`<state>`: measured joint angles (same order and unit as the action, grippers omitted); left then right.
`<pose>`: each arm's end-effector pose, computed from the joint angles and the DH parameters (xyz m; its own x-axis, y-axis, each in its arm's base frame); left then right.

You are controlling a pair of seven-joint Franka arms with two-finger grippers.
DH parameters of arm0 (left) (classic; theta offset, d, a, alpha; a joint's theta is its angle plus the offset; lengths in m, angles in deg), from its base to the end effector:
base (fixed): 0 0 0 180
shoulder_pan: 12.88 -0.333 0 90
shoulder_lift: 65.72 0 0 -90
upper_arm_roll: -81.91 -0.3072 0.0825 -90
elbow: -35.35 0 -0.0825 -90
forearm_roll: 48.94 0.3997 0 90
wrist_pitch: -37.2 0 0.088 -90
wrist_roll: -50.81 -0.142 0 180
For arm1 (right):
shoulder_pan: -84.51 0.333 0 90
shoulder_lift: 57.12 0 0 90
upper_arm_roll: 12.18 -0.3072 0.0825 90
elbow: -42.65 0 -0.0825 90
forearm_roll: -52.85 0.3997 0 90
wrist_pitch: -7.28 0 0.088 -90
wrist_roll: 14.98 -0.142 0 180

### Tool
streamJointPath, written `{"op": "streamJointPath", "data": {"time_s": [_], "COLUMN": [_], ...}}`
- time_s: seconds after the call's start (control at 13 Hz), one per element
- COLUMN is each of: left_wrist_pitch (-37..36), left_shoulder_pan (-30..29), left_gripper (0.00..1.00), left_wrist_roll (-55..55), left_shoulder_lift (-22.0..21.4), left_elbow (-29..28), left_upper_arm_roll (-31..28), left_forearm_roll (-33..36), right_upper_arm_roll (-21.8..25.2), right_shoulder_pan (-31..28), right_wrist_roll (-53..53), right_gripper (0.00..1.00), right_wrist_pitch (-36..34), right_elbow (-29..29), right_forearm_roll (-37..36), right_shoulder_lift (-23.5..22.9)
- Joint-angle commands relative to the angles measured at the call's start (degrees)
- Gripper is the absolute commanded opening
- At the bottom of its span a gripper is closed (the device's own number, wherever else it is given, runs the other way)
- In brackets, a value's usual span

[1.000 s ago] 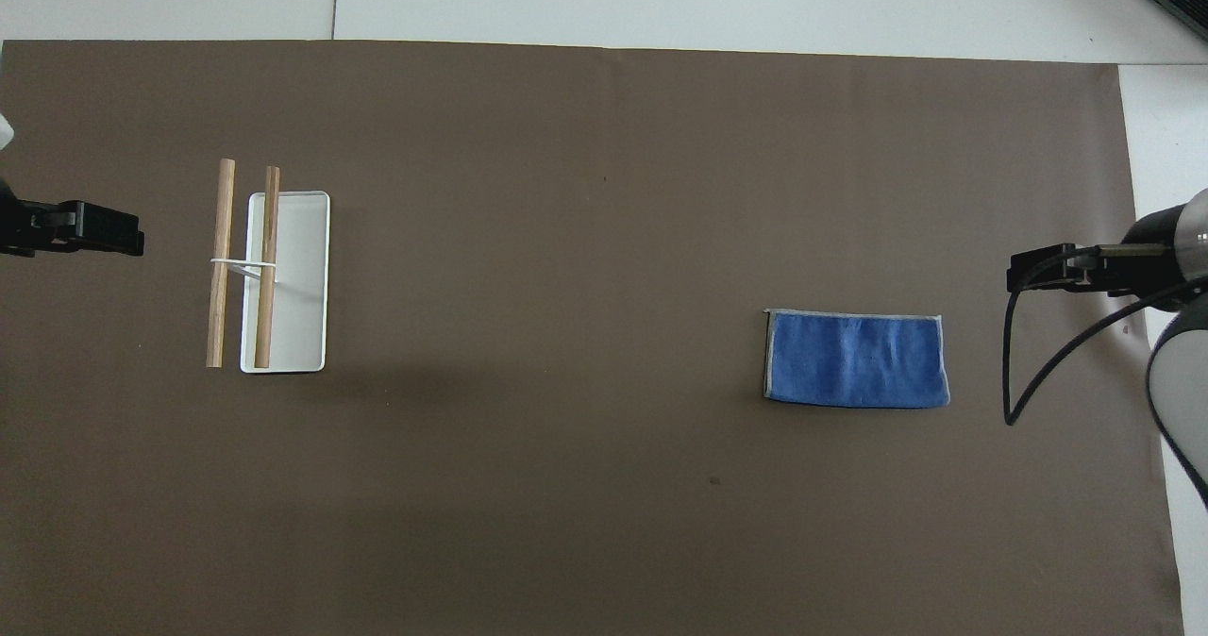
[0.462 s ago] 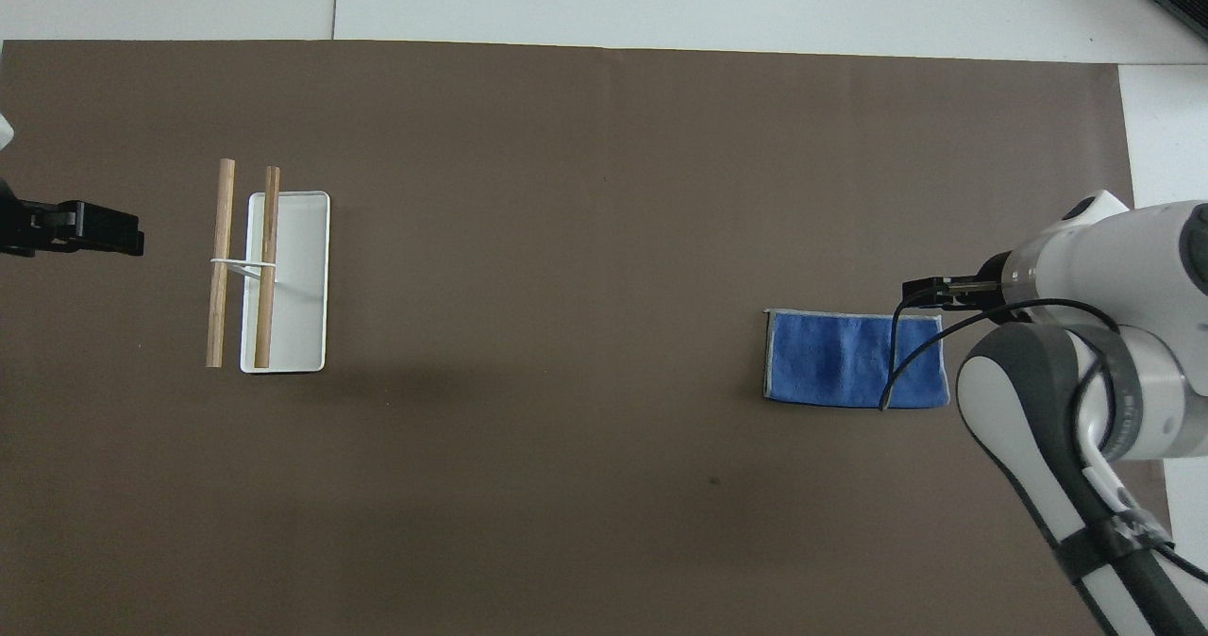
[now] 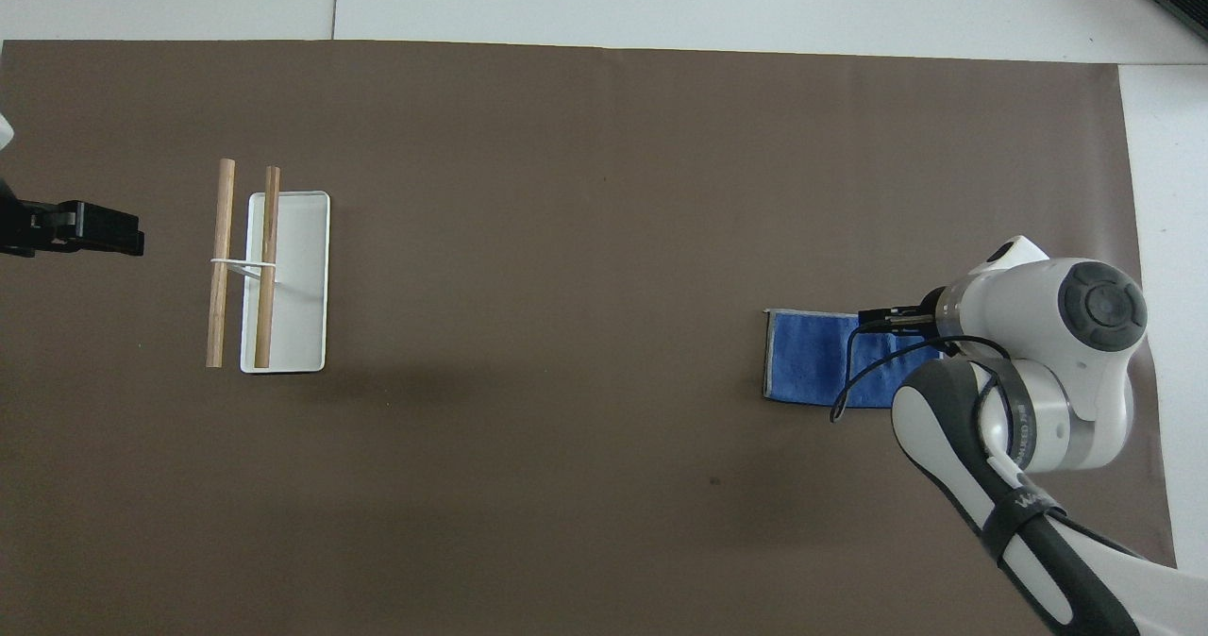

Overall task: Right arm passes towel to left arm to hang
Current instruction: 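Reach the right gripper down to the blue towel's near edge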

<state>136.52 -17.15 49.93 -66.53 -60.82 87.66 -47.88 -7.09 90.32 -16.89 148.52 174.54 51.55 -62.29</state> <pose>0.5813 -0.0130 0.5505 0.9967 -0.0442 0.0686 -0.0429 -0.9989 -0.0209 0.5406 0.0059 0.2601 0.9973 -0.0022 0.0737 -0.0037 -0.9998 0.0210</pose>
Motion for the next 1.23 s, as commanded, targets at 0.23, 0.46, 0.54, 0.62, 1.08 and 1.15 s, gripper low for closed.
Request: {"op": "streamJointPath", "data": {"time_s": [0.23, 0.46, 0.54, 0.62, 1.08, 1.15], "left_wrist_pitch": [0.3, 0.3, 0.3, 0.3, 0.3, 0.3], "left_shoulder_pan": [-0.4, -0.4, -0.3, -0.2, -0.4, -0.4], "left_gripper": [1.0, 1.0, 1.0, 1.0, 1.0, 1.0], "left_wrist_roll": [0.6, 0.6, 0.6, 0.6, 0.6, 0.6], "left_shoulder_lift": [-0.9, -1.0, -0.9, -0.9, -0.9, -0.9], "left_elbow": [-1.0, -1.0, -1.0, -1.0, -1.0, -1.0], "left_upper_arm_roll": [0.2, 0.2, 0.3, 0.3, 0.2, 0.2], "left_forearm_roll": [0.5, 0.6, 0.6, 0.6, 0.5, 0.6], "right_upper_arm_roll": [-0.3, -0.3, -0.3, -0.3, -0.3, -0.4], "right_shoulder_pan": [-0.7, -0.5, -0.4, -0.4, -0.3, 0.1], "right_wrist_roll": [0.8, 1.1, 1.1, 1.2, -1.2, -1.8], "right_gripper": [1.0, 1.0, 1.0, 1.0, 0.0, 0.0], "right_wrist_pitch": [3.3, 3.3, 4.2, 5.5, 5.4, 4.0], "right_elbow": [4.3, 4.8, 5.0, 5.9, 5.3, 4.1], "right_forearm_roll": [1.5, 2.7, 2.7, 2.7, 2.7, 2.8], "right_shoulder_lift": [0.7, 0.1, -0.3, -0.4, -0.4, -0.3]}}
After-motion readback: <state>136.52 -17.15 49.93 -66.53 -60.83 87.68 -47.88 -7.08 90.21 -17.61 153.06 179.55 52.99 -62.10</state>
